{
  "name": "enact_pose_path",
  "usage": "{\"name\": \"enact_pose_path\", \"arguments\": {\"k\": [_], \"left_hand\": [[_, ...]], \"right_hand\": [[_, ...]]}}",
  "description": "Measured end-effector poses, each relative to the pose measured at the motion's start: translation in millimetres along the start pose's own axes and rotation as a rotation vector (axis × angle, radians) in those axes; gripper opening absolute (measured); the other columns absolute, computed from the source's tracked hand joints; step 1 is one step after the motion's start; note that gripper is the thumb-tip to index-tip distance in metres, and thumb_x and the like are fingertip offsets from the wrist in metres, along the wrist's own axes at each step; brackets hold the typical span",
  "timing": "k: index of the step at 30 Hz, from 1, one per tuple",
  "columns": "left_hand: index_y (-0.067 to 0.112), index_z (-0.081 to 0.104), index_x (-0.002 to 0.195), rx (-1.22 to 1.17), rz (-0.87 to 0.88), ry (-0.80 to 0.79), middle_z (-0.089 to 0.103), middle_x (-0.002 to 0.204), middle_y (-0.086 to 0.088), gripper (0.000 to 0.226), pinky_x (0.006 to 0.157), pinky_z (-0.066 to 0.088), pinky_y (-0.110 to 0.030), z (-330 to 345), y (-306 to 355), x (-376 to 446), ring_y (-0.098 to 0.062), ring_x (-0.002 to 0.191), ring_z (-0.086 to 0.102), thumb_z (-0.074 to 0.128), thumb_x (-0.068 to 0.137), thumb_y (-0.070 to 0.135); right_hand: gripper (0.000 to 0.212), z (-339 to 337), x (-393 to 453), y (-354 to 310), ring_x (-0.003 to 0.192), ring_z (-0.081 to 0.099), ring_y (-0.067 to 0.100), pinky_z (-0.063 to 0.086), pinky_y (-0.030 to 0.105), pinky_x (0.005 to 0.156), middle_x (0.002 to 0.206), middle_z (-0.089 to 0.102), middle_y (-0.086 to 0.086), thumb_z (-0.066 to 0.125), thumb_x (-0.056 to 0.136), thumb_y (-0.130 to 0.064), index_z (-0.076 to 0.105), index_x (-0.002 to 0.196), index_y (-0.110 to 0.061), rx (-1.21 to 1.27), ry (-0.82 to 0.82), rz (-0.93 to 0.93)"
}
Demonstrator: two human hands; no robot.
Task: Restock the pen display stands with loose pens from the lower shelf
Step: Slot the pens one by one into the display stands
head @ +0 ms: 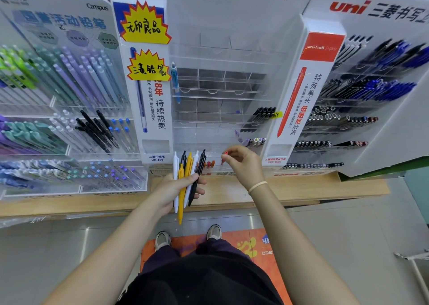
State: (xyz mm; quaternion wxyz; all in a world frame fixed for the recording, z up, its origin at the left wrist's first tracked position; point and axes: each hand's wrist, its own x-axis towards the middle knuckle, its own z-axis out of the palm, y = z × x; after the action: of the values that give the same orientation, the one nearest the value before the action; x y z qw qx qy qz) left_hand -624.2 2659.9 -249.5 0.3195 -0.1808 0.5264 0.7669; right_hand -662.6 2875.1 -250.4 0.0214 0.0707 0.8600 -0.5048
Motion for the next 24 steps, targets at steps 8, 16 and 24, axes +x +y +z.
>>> {"name": "enact_pose_path", "arguments": {"k": [8,16,24], "left_hand": [[0.002,0.064,0.117,-0.007,0.003,0.000,0.074,0.104,-0.021,0.022,0.075,0.061,-0.039,-2,-3,3,-0.028,0.081,0.073,0.062,0.096,0.011],[0.002,0.063,0.119,-0.017,0.005,-0.002,0.074,0.106,-0.022,0.025,0.078,0.060,-0.041,-4,-3,4,-0.028,0.081,0.072,0.062,0.096,0.012],[0.003,0.062,0.119,-0.017,0.001,0.004,0.075,0.104,-0.021,0.024,0.079,0.060,-0.042,-4,-1,7,-0.029,0.082,0.073,0.062,0.096,0.011]], "right_hand": [[0.007,8,2,8,0.081,0.065,-0.001,0.049,0.012,0.078,0.082,0.072,-0.010,0.076,0.085,-0.022,0.071,0.084,-0.020,-0.025,-0.082,0.070],[0.012,9,3,9,0.078,0.063,0.005,0.044,0.010,0.069,0.080,0.071,-0.006,0.070,0.091,-0.021,0.073,0.086,-0.010,-0.096,-0.102,0.079],[0.011,-6,0,1,0.076,0.061,0.008,0.043,0.009,0.069,0.077,0.067,-0.014,0.065,0.094,-0.013,0.072,0.086,-0.009,-0.190,-0.100,-0.106]]}}
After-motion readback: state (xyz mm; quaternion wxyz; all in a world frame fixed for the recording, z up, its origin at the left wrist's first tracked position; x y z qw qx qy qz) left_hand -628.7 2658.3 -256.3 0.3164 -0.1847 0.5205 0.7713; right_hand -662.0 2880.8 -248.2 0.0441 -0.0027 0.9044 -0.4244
